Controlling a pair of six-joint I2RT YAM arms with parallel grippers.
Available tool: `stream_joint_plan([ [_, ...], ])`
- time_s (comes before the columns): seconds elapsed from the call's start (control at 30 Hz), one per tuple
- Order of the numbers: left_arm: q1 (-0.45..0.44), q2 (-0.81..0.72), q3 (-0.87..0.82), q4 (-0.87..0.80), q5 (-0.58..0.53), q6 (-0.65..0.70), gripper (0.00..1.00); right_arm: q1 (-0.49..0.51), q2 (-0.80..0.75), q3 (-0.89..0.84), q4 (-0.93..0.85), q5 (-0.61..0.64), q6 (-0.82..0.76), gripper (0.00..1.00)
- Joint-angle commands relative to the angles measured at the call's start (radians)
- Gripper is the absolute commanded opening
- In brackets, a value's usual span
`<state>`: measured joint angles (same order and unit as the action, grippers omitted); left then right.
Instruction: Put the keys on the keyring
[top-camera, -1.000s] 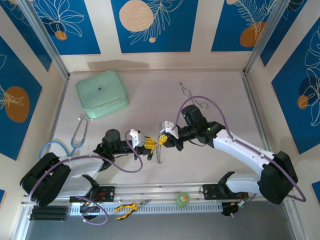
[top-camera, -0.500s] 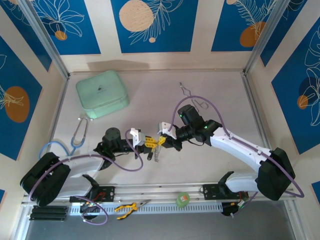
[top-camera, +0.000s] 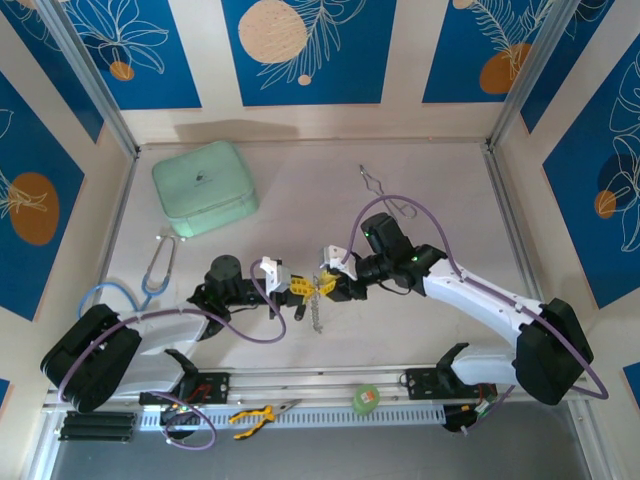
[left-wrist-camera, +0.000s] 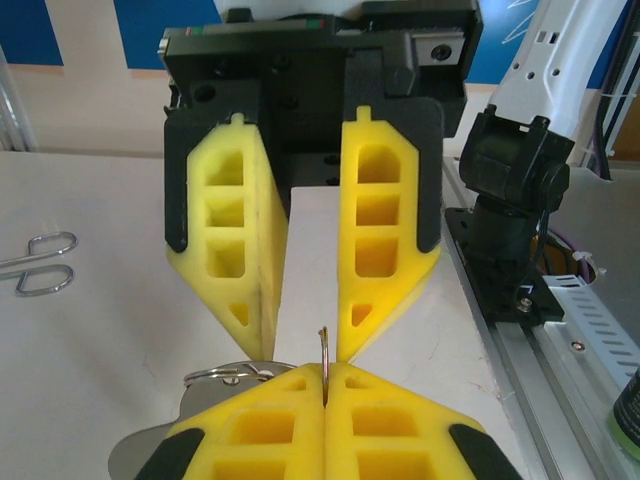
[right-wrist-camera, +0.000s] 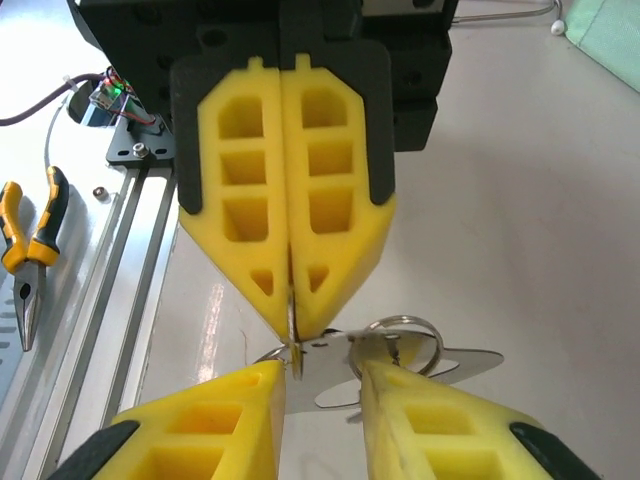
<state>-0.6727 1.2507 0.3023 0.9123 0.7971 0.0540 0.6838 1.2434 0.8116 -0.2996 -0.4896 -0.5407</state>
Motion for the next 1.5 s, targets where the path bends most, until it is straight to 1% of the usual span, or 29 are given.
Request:
stream_joint_plan([
  [0.0,-0.004,0.005,0.015,0.055,0.044,-0.009,0.00,0.002,-0.010,-0.013,0.025,-0.032,0.011,0.26],
  [0.23,-0.005,0.015,0.018,0.069,0.048,-0.014,0.00,0.011,0.001,0.003,0.039,-0.041,0.011,0.16],
  [0.43,-0.004,0.017,0.018,0.072,0.049,-0.016,0.00,0.023,0.014,0.009,0.076,-0.065,0.030,0.11],
  [0.47,-0.005,0.017,0.017,0.074,0.047,-0.017,0.00,0.023,0.016,0.009,0.080,-0.070,0.033,0.09],
  [0.53,-0.005,0.017,0.017,0.072,0.040,-0.019,0.00,0.025,0.020,0.011,0.083,-0.077,0.034,0.00],
  [0.57,-0.004,0.014,0.015,0.071,0.027,-0.019,0.01,0.023,0.021,0.011,0.081,-0.077,0.034,0.00],
  [0.63,-0.004,0.005,0.006,0.067,-0.001,-0.020,0.18,0.020,0.018,0.010,0.072,-0.071,0.028,0.00],
  [0.67,-0.005,-0.005,-0.001,0.060,-0.015,-0.018,0.23,0.016,0.015,0.011,0.063,-0.067,0.027,0.00],
  [0.73,-0.005,-0.034,-0.015,0.026,-0.039,-0.008,0.26,0.011,0.010,0.011,0.045,-0.060,0.021,0.00],
  [0.83,-0.004,-0.103,-0.037,-0.060,-0.086,0.006,0.27,0.007,0.002,0.011,0.027,-0.056,0.013,0.00],
  [0.93,-0.006,-0.164,-0.068,-0.104,-0.127,0.011,0.26,0.007,0.005,0.012,0.021,-0.058,0.006,0.00],
  [1.07,-0.005,-0.203,-0.032,-0.261,-0.118,0.081,0.25,0.008,0.016,0.021,0.014,-0.065,0.004,0.00],
  [1.47,-0.004,-0.141,0.004,-0.220,-0.077,0.095,0.24,0.039,0.047,0.057,-0.019,-0.024,-0.028,0.00],
])
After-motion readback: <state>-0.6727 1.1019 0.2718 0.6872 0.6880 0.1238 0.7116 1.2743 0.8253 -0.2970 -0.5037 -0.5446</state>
